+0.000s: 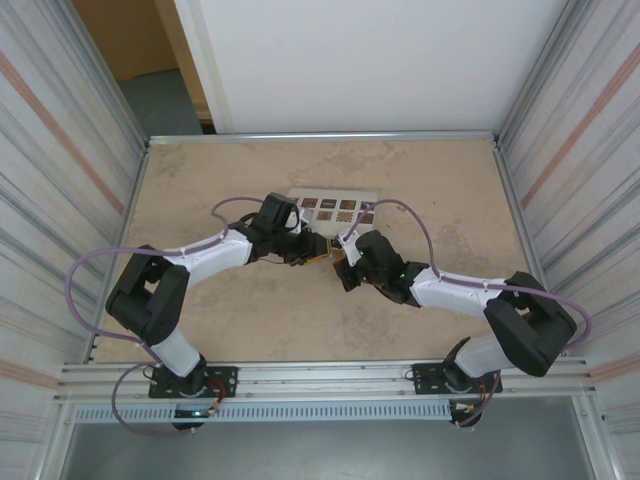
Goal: Unlock the padlock with the key
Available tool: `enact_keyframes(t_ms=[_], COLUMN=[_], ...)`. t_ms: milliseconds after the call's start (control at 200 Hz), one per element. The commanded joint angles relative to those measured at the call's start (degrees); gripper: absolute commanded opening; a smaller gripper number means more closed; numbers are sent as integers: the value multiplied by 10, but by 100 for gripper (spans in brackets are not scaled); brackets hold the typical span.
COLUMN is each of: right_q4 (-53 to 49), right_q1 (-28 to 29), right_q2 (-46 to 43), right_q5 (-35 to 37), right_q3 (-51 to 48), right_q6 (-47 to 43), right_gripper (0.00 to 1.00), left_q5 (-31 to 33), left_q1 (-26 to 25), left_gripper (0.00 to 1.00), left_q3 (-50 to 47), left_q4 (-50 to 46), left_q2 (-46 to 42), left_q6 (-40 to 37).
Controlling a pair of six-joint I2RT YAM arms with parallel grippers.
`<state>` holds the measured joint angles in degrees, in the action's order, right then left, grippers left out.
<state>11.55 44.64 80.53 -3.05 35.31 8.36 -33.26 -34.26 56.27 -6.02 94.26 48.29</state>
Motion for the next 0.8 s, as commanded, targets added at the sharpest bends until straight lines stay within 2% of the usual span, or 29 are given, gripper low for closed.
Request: enact_keyframes(t_ms=[0, 797], right_q4=[6, 66], right_q1=[-2, -9], right_q2=[-16, -10], right_q5=[-6, -5], right_q3=[-7, -10], right_q6=[4, 17], right_gripper=[0, 0], left_q5=[-30, -34], left_q1=[-5, -8], left_gripper=[9, 10], left_q3=[19, 9], left_q4=[6, 15], left_q2=[-24, -26], left_q6=[10, 17])
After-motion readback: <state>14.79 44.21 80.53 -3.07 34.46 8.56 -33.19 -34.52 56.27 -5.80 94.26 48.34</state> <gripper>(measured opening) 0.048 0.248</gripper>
